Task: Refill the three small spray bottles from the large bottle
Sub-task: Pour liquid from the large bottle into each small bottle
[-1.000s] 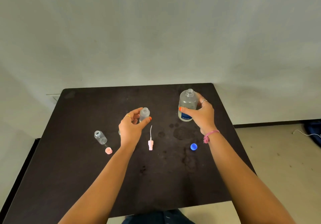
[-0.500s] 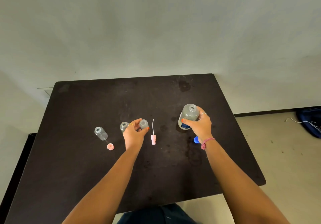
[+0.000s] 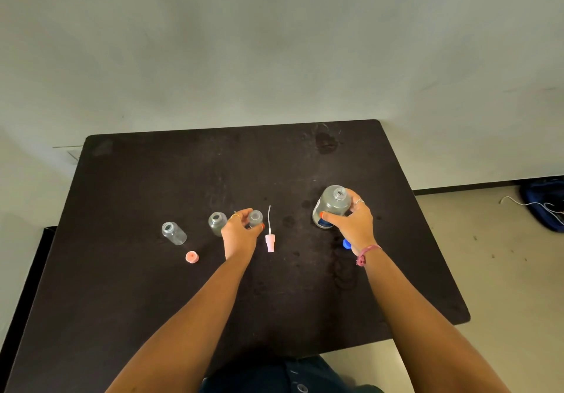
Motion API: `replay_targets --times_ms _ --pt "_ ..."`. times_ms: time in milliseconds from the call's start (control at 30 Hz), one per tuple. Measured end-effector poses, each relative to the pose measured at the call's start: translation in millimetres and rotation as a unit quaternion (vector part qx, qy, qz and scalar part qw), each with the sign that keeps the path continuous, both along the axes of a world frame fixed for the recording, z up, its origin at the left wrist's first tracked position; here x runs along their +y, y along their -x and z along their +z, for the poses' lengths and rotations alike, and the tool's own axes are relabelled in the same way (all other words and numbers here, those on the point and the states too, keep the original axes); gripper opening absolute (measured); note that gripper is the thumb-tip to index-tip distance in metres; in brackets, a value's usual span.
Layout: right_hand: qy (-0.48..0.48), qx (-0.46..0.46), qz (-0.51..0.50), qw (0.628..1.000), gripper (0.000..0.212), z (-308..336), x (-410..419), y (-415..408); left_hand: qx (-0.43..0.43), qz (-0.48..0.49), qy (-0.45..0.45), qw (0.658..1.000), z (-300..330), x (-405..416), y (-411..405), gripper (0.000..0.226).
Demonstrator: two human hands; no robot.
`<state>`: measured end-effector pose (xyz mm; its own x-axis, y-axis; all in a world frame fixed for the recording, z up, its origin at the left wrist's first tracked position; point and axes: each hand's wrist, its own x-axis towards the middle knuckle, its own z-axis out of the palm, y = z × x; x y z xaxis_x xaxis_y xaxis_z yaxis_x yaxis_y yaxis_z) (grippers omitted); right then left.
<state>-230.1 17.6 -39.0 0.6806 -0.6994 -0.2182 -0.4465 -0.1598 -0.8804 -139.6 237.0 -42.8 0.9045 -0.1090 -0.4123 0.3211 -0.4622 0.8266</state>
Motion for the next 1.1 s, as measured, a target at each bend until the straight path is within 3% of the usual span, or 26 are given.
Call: replay_targets --times_ms 467,733,967,1100 --pt "-0.012 0.001 0.015 1.000 0.072 2 2 2 -0.045 -0.048 -0.009 0.998 0 7 5 0.059" --pt "-0.012 0.003 0.022 1.000 0.074 -1 0 2 -0.278 -0.055 -0.021 0.959 31 50 5 0.048" --pt "-0.006 0.010 0.018 1.000 0.075 -1 0 1 -0.133 -0.060 -0.061 0.987 19 72 -19 0.074" --pt "-0.006 0.014 0.017 1.000 0.075 -1 0 0 -0.088 -0.069 -0.075 0.991 3 75 -24 0.074"
